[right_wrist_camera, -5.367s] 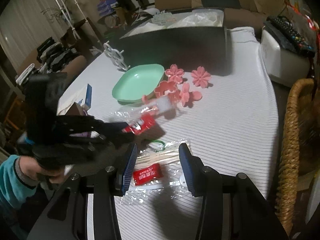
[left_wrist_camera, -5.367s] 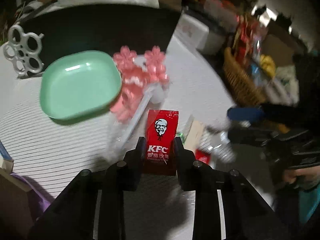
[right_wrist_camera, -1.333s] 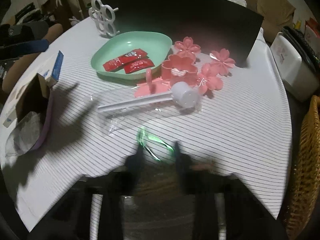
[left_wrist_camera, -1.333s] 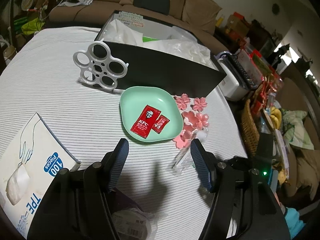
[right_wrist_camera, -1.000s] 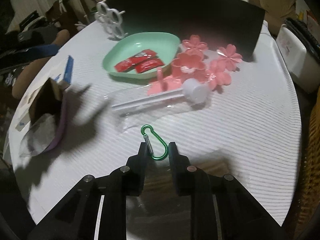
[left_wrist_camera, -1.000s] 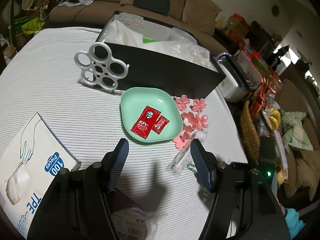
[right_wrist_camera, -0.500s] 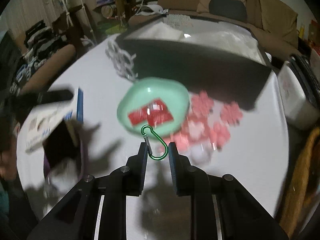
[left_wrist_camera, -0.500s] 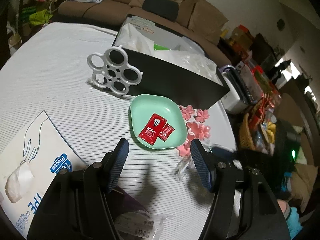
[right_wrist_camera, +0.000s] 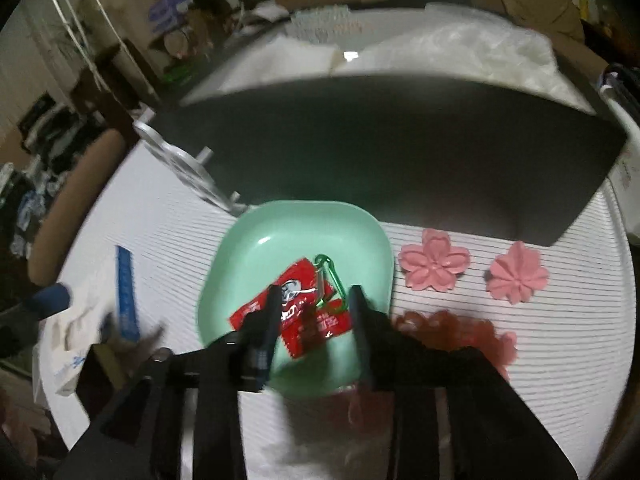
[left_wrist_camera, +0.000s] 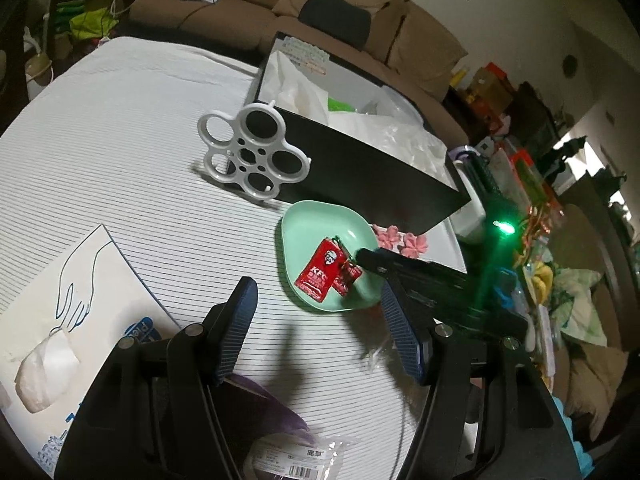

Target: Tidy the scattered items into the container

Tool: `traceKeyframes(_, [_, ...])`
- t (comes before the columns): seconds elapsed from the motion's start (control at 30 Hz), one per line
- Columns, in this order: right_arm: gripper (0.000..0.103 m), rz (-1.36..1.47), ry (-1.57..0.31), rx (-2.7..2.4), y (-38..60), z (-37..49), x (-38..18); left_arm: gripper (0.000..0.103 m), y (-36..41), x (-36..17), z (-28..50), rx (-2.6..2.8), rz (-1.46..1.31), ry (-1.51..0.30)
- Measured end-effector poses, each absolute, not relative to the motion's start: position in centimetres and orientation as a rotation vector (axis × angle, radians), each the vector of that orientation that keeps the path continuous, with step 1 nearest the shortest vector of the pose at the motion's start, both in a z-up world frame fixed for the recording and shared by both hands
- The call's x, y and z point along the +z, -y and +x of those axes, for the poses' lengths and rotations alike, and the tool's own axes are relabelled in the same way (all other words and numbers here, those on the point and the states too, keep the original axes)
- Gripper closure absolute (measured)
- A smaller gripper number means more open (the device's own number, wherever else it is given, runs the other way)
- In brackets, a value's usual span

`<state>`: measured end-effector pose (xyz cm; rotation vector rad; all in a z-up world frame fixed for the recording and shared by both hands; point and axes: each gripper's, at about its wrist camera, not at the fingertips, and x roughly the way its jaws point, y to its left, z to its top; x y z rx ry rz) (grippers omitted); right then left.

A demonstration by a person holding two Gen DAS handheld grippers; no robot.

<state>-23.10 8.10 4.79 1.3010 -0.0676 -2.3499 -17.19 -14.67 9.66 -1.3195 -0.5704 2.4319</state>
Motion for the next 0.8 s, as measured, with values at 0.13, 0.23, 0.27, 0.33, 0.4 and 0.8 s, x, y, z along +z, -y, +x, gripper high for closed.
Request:
traceKeyframes(0.13, [0.055, 1.229, 0.054, -2.385, -10.7, -20.3, 7.2, 0.042, 15.2, 9.9, -17.0, 2.438, -1.319, 0.567])
traceKeyframes(0.23, [0.048, 1.219, 0.058, -2.397, -13.4, -18.1, 8.6, 0.042, 15.7, 10.1, -16.7, 2.45, -1.316, 0.562])
traceKeyframes(0.27, [0.047, 1.215, 0.056, -2.404, -14.1, -17.5, 8.9, 0.042, 15.9, 10.2, -16.5, 2.454, -1.313, 0.564])
traceKeyframes(0.33, [0.045, 1.21, 0.054, -2.415, -15.6, -16.2, 9.7, 0.042, 16.4, 10.3, -16.4, 2.464, -1.311, 0.569])
traceKeyframes(0.4, [0.042, 1.21, 0.06, -2.431, -17.3, -14.7, 10.3, 0.042, 16.8, 10.3, -16.3, 2.471, -1.313, 0.576])
traceKeyframes(0.8, [0.039, 1.267, 0.152, -2.477, -23.3, -10.2, 10.2, 0.042, 16.5, 10.8, -15.5, 2.479, -1.309, 0.526])
